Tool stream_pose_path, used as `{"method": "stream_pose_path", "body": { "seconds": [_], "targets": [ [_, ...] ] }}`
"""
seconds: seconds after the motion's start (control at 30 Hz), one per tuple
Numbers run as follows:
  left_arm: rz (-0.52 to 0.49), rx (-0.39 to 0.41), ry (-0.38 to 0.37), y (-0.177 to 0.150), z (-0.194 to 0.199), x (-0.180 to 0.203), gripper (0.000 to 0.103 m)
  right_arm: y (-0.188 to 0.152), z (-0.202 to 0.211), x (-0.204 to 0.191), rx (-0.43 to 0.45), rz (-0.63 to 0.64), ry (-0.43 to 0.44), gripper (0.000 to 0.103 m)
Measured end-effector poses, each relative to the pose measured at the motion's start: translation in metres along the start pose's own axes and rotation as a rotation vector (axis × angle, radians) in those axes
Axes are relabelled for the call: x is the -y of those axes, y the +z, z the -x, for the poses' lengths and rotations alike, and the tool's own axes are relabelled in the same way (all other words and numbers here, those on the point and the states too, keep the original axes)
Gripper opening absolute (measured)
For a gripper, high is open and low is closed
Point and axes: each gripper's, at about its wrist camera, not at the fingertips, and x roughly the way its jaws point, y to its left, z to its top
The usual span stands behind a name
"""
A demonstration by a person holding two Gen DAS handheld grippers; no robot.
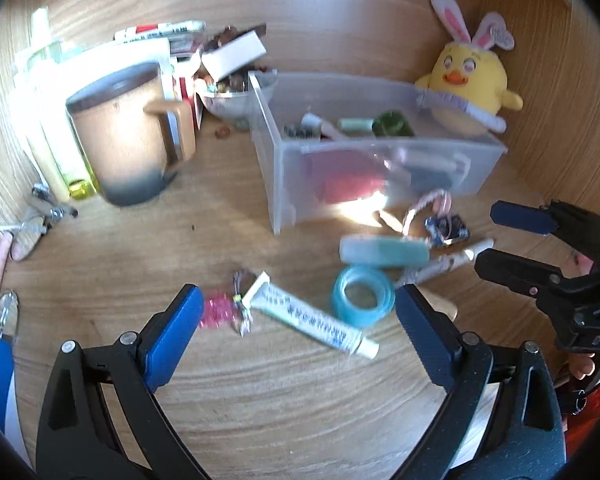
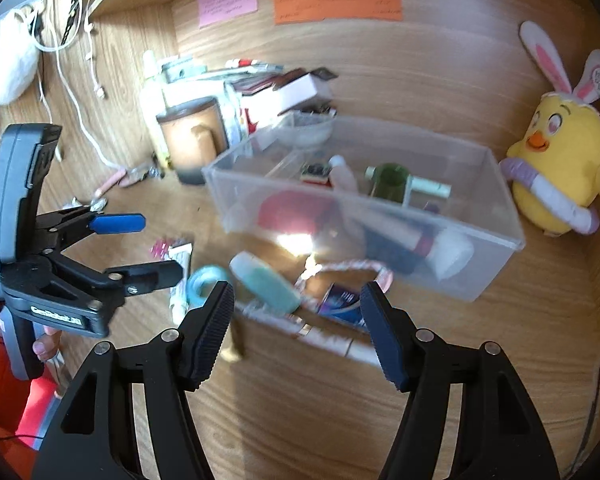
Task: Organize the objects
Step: 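Grasp the white toothpaste tube with the left tool while the right tool grasps the small wooden block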
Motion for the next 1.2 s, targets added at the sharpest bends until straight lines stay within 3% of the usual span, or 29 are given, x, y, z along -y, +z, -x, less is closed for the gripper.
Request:
{"method": "stream_pose_path", "body": {
  "seconds": [0.27, 0.47, 0.6, 0.67, 0.7, 0.73, 0.87, 0.93, 1.2],
  "targets": [
    [-0.022, -0.050, 0.052, -0.014, -0.007, -0.001, 0.098, -0.013, -0.011, -0.014, -0.049, 0.041, 0.026, 0.062],
    [0.016, -0.076, 0.086, -0.029, 0.001, -0.022, 0.093, -0.017, -0.018, -0.023, -0.063, 0.064, 0.040, 0.062],
    [0.066, -0.087, 0.044, -0.034, 0.009, -0.033, 0.091, -0.017, -0.023, -0.026, -0.071, 0.073, 0.050, 0.062],
    [0.089, -0.074, 0.018, -0.033, 0.014, -0.034, 0.091, -0.017, -0.024, -0.027, -0.068, 0.081, 0.045, 0.058],
    [0.094, -0.064, 0.005, -0.031, 0.016, -0.032, 0.091, -0.017, -0.026, -0.029, -0.071, 0.087, 0.047, 0.051],
    [0.093, -0.058, -0.009, -0.029, 0.017, -0.029, 0.088, -0.016, -0.027, -0.030, -0.078, 0.094, 0.052, 0.042],
    [0.068, -0.095, -0.074, -0.024, 0.006, -0.013, 0.063, -0.017, -0.034, -0.038, -0.103, 0.127, 0.063, 0.024],
    [0.061, -0.100, -0.082, -0.023, 0.002, -0.008, 0.060, -0.018, -0.037, -0.042, -0.108, 0.143, 0.065, 0.017],
    [0.095, -0.112, -0.094, -0.011, -0.012, -0.004, 0.059, -0.020, -0.033, -0.042, -0.089, 0.152, 0.063, 0.012]
  ]
}}
